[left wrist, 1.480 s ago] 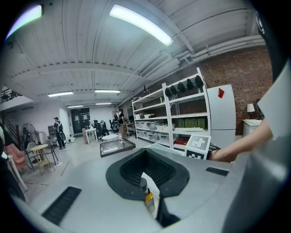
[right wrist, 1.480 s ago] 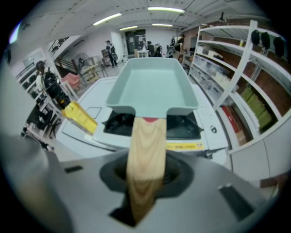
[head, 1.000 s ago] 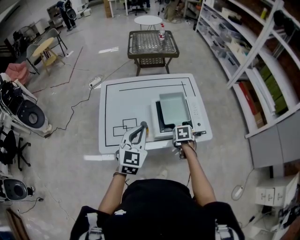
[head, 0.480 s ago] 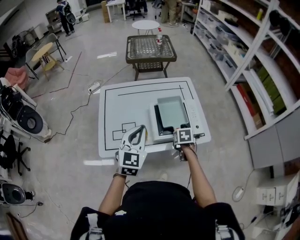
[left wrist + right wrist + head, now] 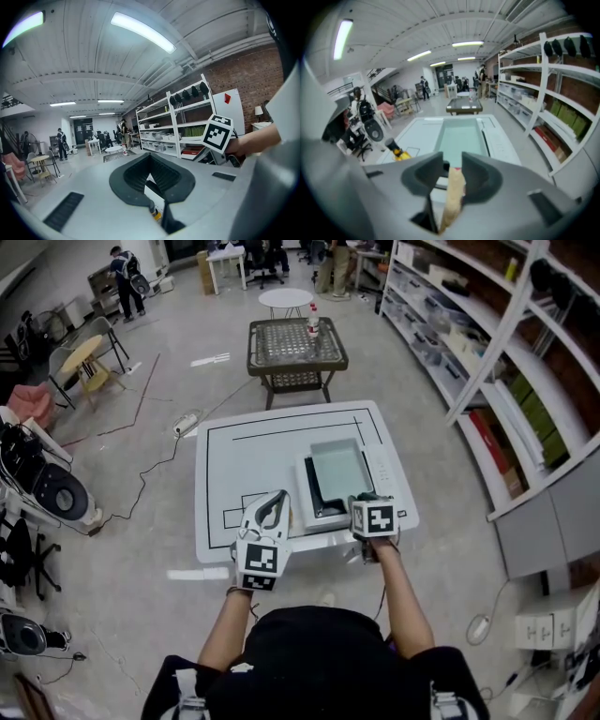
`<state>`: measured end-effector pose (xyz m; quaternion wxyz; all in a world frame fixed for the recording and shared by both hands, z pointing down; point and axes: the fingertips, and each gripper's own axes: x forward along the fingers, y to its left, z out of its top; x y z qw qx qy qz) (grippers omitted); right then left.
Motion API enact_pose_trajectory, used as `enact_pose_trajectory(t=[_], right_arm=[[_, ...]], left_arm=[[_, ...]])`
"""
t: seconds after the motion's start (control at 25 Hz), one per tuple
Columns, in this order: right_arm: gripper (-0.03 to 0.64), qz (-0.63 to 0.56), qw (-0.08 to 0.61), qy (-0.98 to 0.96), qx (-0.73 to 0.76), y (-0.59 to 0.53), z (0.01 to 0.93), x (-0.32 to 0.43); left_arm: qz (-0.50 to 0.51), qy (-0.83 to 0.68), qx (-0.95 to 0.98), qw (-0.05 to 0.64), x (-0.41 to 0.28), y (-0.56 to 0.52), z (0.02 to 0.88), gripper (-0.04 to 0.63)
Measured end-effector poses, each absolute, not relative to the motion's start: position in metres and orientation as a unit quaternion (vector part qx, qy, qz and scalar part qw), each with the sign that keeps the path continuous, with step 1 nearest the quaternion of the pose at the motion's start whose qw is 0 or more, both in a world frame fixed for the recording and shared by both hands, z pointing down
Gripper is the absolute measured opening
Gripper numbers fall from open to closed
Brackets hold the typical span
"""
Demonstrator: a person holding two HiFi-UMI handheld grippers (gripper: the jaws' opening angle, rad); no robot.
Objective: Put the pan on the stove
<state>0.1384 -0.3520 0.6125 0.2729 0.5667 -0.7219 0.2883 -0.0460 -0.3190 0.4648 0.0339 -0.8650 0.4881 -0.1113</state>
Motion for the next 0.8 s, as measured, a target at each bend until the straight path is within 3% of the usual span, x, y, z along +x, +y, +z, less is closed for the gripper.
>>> enact_pose_trajectory(t=[0.24, 0.8], right_arm=[[0.049, 0.219, 0.196, -0.761, 0.579, -0.354, 0.536, 0.131], [0.034, 0.084, 0.074, -0.786, 0.608, -0.332, 0.439, 0.134]], left_arm=[[-0.096, 0.491, -0.865, 0.039, -0.046, -0.323, 0.449, 0.025], [-0.078, 0.49, -0.867, 0.051, -0.041, -0.317, 0.419, 0.025]])
